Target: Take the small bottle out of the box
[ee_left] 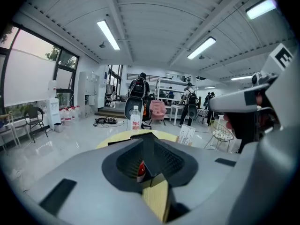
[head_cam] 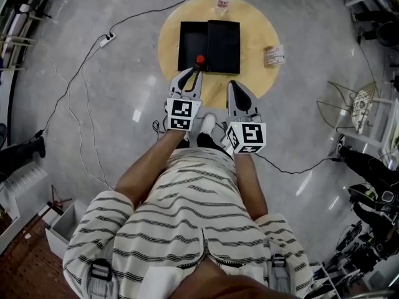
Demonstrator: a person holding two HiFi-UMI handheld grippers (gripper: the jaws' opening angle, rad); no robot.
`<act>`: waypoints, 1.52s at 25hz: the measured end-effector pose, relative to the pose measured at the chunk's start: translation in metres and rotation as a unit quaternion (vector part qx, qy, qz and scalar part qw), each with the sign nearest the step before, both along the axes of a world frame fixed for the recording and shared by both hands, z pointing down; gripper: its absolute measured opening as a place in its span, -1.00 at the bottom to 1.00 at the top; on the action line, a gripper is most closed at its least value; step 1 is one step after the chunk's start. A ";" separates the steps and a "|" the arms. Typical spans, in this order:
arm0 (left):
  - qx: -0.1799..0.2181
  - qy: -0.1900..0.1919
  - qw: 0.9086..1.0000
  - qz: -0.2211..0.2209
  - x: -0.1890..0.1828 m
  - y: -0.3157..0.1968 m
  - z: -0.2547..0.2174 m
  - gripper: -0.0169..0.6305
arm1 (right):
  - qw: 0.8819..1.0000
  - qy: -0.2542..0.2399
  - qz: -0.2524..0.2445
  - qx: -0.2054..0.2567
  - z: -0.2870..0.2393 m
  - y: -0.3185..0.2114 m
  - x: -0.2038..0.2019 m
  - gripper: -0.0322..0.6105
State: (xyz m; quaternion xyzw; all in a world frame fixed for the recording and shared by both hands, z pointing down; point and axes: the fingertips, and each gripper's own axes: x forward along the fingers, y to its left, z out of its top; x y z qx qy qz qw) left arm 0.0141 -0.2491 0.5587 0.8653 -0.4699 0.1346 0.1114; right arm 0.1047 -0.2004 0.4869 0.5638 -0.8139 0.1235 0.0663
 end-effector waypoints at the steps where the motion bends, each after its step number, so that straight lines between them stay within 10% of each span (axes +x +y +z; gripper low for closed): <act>1: -0.004 -0.003 1.000 0.001 0.001 -0.001 0.004 -0.71 | 1.000 0.000 -0.001 -0.001 0.001 0.000 0.000 -0.87; 38: -0.095 -0.060 0.993 -0.026 0.010 -0.057 0.115 -0.45 | 1.000 0.013 -0.002 -0.028 0.017 0.006 0.004 -0.87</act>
